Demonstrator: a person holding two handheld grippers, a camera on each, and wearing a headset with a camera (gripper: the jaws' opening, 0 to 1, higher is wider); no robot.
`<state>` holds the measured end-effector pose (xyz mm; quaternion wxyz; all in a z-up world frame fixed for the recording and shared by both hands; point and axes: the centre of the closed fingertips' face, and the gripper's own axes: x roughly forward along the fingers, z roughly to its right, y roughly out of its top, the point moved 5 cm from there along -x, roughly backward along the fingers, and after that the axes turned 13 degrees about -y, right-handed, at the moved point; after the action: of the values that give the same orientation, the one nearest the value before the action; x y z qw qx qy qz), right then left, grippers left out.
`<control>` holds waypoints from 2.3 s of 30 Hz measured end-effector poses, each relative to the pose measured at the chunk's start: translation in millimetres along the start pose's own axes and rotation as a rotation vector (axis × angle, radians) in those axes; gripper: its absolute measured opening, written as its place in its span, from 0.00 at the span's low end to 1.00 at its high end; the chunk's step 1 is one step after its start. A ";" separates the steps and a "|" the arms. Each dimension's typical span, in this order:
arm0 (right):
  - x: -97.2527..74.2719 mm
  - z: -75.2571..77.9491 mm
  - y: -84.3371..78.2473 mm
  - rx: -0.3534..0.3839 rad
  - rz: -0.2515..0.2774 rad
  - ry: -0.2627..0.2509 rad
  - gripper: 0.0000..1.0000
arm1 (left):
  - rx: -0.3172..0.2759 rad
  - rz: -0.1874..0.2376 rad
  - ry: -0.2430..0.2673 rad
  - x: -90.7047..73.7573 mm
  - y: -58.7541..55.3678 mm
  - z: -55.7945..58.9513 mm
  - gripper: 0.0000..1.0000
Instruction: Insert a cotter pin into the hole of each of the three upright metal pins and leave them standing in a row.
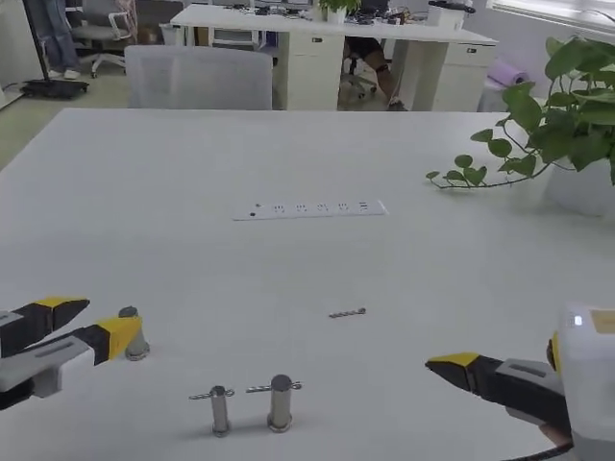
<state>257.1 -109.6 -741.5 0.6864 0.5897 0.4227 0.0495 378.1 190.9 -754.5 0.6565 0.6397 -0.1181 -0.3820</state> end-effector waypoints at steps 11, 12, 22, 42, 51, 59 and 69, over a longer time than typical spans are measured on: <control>2.2 4.1 4.5 -0.003 0.034 0.000 0.88 | 0.003 -0.049 0.002 16.6 -16.1 -15.2 0.34; 2.5 4.7 5.3 -0.003 0.037 -0.001 0.87 | 0.003 -0.052 0.001 17.9 -17.1 -16.2 0.34; 3.3 6.9 3.7 -0.015 0.026 -0.007 0.87 | 0.012 -0.061 -0.016 32.5 -24.8 -21.6 0.30; 5.3 8.3 -0.2 -0.025 -0.002 -0.016 0.86 | 0.004 -0.068 -0.023 46.6 -33.9 -26.4 0.12; 7.0 6.2 -2.9 -0.018 -0.011 -0.014 0.86 | 0.017 -0.067 -0.023 46.4 -33.8 -25.9 0.12; 7.3 6.2 -3.9 -0.016 -0.016 -0.018 0.86 | 0.041 -0.064 -0.022 45.0 -33.6 -25.6 0.11; 7.7 3.2 -3.6 -0.017 -0.015 -0.017 0.86 | 0.035 -0.077 0.003 34.7 -35.6 -25.9 0.11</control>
<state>262.5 -108.8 -748.8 0.6954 0.5808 0.4209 0.0429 405.9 191.6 -803.2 0.6301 0.6558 -0.0992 -0.4037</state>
